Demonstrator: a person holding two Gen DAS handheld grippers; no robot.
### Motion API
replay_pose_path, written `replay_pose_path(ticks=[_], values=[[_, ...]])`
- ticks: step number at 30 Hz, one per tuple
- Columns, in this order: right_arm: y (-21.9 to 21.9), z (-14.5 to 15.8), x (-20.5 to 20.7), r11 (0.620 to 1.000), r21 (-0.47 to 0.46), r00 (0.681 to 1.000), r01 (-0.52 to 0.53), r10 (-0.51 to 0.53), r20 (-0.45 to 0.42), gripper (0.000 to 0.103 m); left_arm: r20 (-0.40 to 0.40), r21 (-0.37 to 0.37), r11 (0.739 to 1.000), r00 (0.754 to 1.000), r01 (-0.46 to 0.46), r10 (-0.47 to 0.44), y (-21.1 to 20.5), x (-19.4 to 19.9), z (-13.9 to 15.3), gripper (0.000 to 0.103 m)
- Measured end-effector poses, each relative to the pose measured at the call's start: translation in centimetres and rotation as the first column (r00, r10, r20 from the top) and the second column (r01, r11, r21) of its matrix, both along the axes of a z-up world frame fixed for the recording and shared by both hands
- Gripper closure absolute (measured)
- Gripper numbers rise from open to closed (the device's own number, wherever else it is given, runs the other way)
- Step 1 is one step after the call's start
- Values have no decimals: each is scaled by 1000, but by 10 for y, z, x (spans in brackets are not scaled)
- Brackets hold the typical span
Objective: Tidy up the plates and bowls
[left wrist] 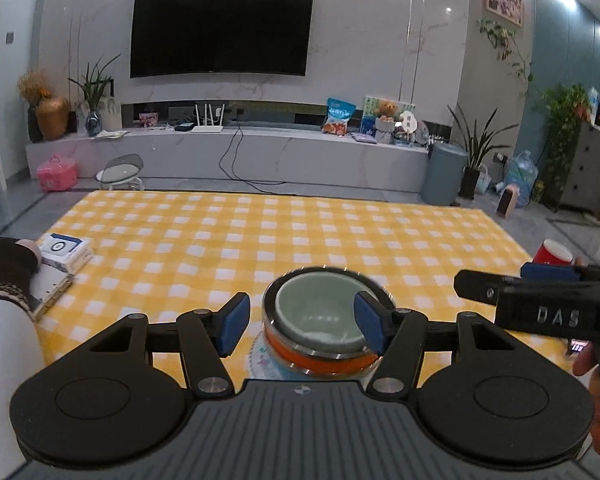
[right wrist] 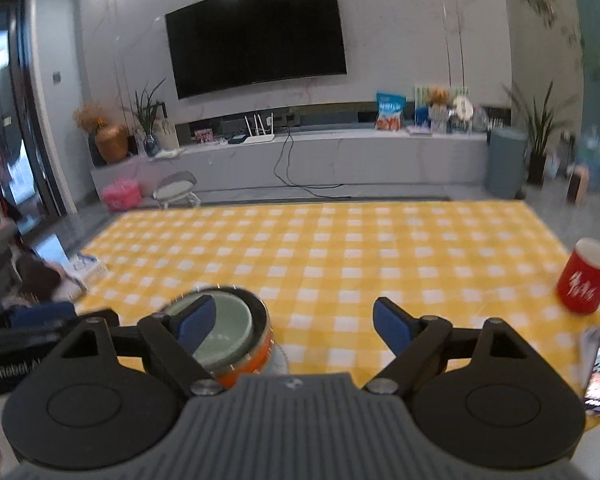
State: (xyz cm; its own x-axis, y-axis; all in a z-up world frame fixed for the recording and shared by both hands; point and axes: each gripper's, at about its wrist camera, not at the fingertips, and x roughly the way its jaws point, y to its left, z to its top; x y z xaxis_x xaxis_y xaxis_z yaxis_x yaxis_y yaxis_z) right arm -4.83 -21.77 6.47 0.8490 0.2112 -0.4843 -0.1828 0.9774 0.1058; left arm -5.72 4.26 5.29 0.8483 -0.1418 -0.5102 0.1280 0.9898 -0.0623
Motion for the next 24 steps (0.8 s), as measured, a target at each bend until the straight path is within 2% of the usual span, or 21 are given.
replay_pose_path(ticks=[3,6,10,16,19,24], values=[[5,-11,-10,999,-48,1000,-5,5,4,19,-3,45,999,1000,2,-1,-2,-8,-9,32],[8,-25,-14,999,-52,999,0,-2,-34,19,-44,69,998,999,-6,9,-6,-6,-19,32],[13,-41,-15,996,-82,997,22,-28,-76,19,-60,113,993,998,26,-19,-13,-5,-28,32],[12,-58,-7,994,-98,989,48,-61,-131,19,-125,131,991,992,7,10,-12,2,-46,33],[12,-66,0,994,-90,984,56,-70,-164,18,-157,115,993,988,14,4,-10,7,-52,33],[11,-74,2,995,-84,980,53,-68,-189,18,-181,118,993,984,12,9,-13,8,-57,33]])
